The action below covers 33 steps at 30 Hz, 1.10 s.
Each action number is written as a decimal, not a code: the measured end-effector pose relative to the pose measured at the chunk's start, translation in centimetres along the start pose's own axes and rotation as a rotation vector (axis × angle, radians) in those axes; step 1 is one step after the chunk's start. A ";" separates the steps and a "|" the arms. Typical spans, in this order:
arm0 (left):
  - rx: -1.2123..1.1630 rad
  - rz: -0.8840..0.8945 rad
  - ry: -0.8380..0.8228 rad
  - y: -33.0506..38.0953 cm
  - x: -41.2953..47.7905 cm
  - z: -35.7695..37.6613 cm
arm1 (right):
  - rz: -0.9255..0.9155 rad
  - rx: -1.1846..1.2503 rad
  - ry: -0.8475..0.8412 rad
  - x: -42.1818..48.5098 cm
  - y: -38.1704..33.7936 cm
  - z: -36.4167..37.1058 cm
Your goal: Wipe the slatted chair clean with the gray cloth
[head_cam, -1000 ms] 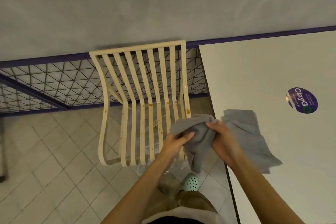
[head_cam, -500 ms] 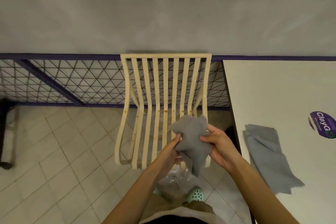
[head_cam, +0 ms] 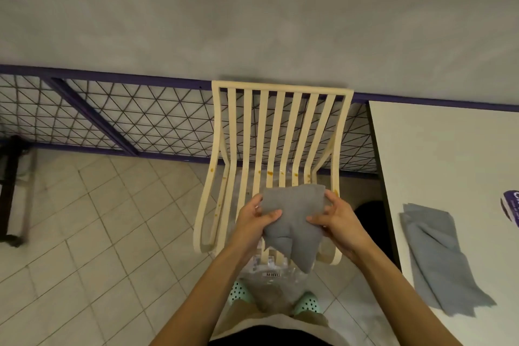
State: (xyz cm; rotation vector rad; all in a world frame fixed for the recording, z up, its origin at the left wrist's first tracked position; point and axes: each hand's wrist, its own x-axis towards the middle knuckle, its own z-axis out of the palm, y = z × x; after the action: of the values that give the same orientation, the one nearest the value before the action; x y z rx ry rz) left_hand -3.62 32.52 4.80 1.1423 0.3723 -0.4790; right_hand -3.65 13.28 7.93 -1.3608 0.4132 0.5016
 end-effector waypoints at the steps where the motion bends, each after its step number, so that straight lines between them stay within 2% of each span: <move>1: 0.024 0.015 0.015 0.2 -0.2 -0.3 | -0.029 -0.030 0.058 0.3 0.1 0.3; 4: 0.071 0.095 0.052 0.4 -0.3 -1.6 | -0.121 -0.109 0.104 0.9 0.6 1.0; 6: 0.071 0.139 -0.014 0.4 0.0 -2.5 | -0.164 -0.160 0.022 1.1 1.0 1.5; 8: 0.129 0.154 -0.065 0.3 0.5 -3.2 | -0.177 -0.333 -0.030 1.7 1.7 2.0; 11: 0.369 0.200 -0.038 0.2 1.5 -3.8 | -0.294 -0.682 0.044 3.0 3.3 2.1; 15: 0.634 0.265 0.004 -0.7 3.1 -4.3 | -0.380 -0.824 0.097 4.4 4.9 1.2; 17: 0.738 0.334 0.017 -1.5 4.0 -4.4 | -0.389 -0.815 0.074 4.9 5.8 0.5; 20: 0.809 0.392 -0.006 -3.0 5.5 -4.7 | -0.395 -0.648 0.046 5.7 7.2 -0.5; 24: 0.775 0.332 -0.048 -6.6 8.7 -5.5 | -0.307 -0.372 -0.053 8.9 10.5 -2.3; 29: 0.762 0.263 -0.092 -11.2 12.5 -6.0 | -0.303 -0.452 -0.072 13.8 15.7 -4.4; 33: 0.668 0.276 -0.036 -15.7 15.0 -7.6 | -0.350 -0.434 -0.038 16.8 19.9 -5.9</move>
State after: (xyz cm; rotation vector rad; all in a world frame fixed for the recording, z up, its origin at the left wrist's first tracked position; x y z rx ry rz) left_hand 0.25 31.71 -17.84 1.7994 0.0083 -0.3860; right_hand -0.98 11.84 -18.58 -1.7958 0.0256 0.3334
